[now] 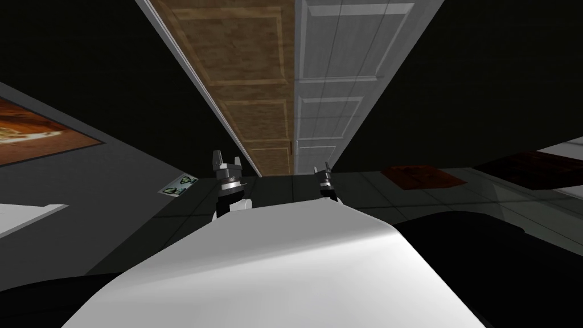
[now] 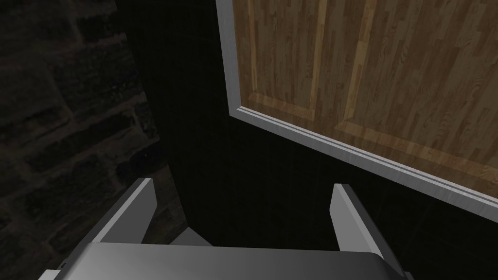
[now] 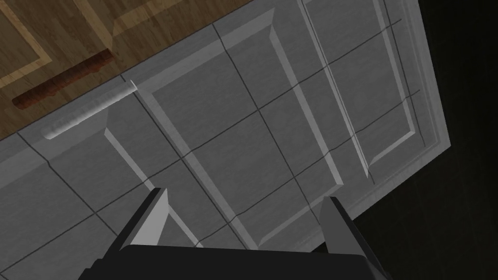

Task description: Pull the door open

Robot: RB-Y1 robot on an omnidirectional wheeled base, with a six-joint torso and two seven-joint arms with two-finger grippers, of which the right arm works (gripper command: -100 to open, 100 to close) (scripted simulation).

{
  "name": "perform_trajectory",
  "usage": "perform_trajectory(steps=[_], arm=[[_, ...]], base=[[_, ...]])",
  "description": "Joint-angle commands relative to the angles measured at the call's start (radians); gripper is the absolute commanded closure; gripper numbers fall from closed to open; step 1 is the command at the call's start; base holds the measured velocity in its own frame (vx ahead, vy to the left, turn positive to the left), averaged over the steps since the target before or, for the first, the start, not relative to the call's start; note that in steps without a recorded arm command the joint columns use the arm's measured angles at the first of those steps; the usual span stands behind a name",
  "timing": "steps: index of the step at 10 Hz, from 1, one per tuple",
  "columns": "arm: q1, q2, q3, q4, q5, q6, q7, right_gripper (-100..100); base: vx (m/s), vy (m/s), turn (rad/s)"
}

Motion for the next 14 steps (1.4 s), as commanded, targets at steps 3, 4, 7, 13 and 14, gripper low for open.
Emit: perform_trajectory(steps=[3,4,7,13,14], arm=[[-0.008,-0.011,0.005,0.064,-0.031,-0.021,-0.088,-100],[-0.01,-0.014,0.007,0.082,-0.04,-0.028,-0.111,-100],[-0.015,-0.022,0.012,0.136,-0.065,-0.047,-0.182,-100],[-0.027,-0.038,0.021,0.244,-0.116,-0.084,-0.323,-100],[-0.029,-0.041,0.023,0.261,-0.124,-0.091,-0.346,-100]], base=[[0.094,0.027,0.042],[0.102,0.033,0.042],[0.107,0.025,0.039],[0.101,0.022,0.04],[0.116,0.041,0.042]])
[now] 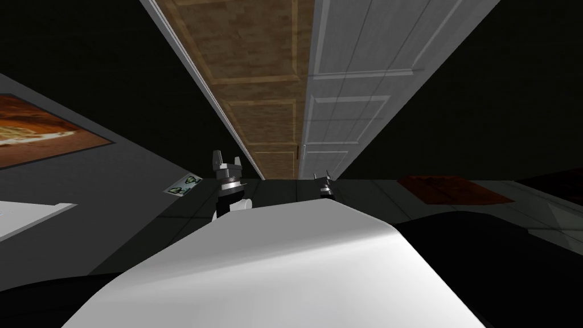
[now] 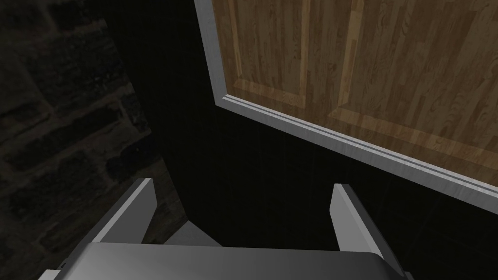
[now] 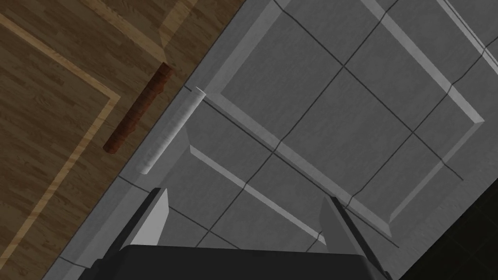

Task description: Pull the door open

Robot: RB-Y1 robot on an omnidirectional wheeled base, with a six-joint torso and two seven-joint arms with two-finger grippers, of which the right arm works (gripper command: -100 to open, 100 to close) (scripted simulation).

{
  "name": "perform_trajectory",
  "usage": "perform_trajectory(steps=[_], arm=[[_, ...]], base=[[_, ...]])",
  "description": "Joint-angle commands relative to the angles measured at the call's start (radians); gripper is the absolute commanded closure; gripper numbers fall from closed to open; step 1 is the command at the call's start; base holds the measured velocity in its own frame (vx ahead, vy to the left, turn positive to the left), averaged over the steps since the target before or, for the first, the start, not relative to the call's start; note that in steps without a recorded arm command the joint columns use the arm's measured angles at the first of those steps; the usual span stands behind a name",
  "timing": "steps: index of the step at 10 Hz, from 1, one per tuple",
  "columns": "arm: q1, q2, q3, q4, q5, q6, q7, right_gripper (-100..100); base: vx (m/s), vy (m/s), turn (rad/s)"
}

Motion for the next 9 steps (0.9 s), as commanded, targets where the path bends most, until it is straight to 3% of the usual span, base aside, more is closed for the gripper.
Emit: perform_trajectory(steps=[1,9], arm=[[-0.002,-0.004,0.003,0.025,-0.014,-0.008,-0.039,-100],[-0.019,-0.023,0.015,0.159,-0.077,-0.056,-0.215,-100]], base=[[0.111,0.031,0.042],[0.102,0.017,0.039]])
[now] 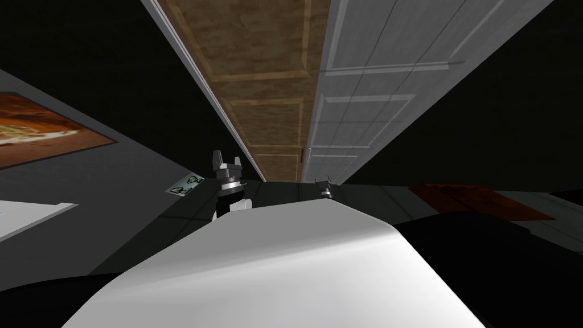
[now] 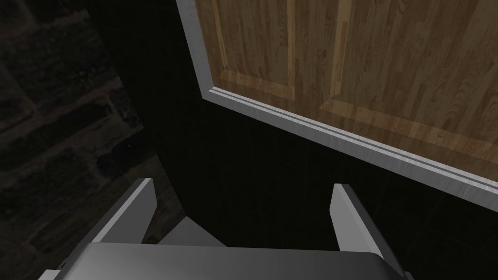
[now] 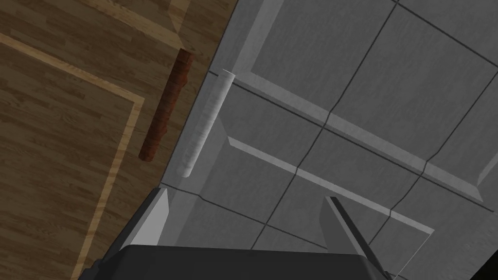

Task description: Pull the door open

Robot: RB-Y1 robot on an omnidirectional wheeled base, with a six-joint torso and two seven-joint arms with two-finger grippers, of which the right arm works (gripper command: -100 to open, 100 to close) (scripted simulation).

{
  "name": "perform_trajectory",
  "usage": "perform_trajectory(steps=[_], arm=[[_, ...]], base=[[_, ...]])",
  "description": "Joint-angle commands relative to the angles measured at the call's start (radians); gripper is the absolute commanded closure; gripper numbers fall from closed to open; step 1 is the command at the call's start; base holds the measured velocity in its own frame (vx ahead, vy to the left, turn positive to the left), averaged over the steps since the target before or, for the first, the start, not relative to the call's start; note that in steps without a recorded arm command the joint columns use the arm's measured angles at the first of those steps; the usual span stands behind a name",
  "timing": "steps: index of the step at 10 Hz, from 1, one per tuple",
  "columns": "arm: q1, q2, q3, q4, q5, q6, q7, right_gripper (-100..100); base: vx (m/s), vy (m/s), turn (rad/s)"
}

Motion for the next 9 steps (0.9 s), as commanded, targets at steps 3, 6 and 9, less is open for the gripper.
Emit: perform_trajectory(steps=[3,6,9], arm=[[-0.01,-0.008,0.004,0.055,-0.027,-0.018,-0.075,-100],[-0.016,-0.015,0.008,0.099,-0.048,-0.033,-0.133,-100],[-0.022,-0.02,0.011,0.136,-0.066,-0.047,-0.184,-100]], base=[[0.101,0.015,0.038],[0.102,0.012,0.034],[0.105,0.003,0.036]])
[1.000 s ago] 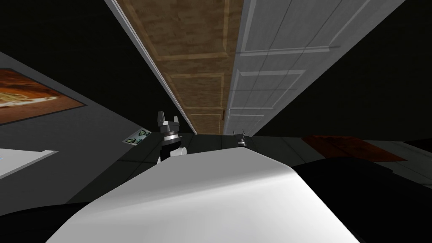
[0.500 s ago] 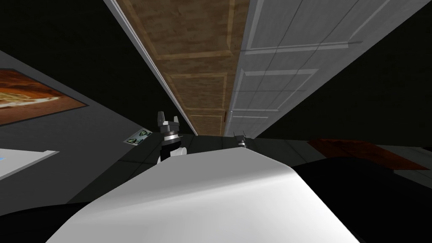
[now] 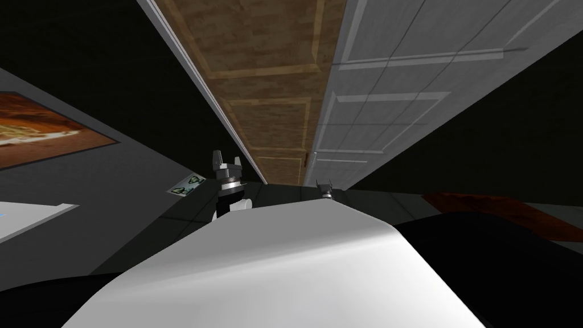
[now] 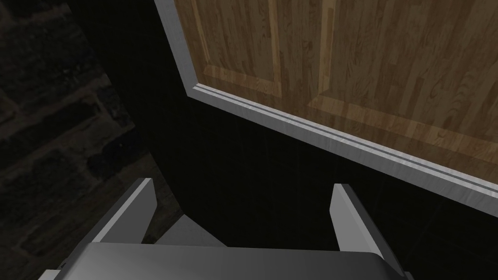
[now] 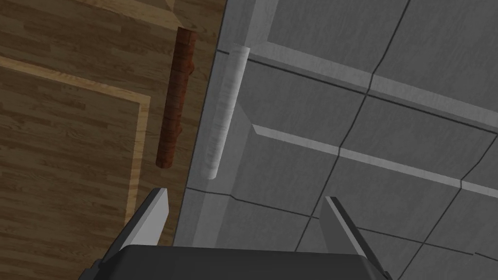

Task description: Pull the door open

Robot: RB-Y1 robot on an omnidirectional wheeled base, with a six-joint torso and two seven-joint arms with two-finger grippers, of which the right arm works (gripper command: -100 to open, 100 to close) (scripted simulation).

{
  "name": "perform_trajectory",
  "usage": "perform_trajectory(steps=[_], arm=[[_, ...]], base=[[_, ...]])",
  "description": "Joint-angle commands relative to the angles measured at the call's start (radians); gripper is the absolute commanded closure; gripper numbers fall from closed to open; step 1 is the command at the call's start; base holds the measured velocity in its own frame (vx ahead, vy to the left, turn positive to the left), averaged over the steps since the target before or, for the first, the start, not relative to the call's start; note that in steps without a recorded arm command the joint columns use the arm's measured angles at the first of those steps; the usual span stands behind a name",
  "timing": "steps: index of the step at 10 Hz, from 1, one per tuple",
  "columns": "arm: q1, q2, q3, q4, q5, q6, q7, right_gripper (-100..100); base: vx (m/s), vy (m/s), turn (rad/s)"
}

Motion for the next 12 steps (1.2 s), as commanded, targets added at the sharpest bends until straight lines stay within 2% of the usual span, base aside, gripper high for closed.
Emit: perform_trajectory(steps=[1,6,11,12], arm=[[-0.006,-0.004,0.002,0.028,-0.01,-0.013,-0.032,-100],[-0.018,-0.013,0.008,0.092,-0.041,-0.036,-0.117,-100],[-0.038,-0.022,0.014,0.157,-0.074,-0.06,-0.21,-100],[-0.035,-0.021,0.014,0.152,-0.07,-0.058,-0.198,-100]], base=[[0.097,0.015,0.035],[0.115,0.0,0.035],[0.179,0.007,0.045],[0.091,-0.001,0.01]])
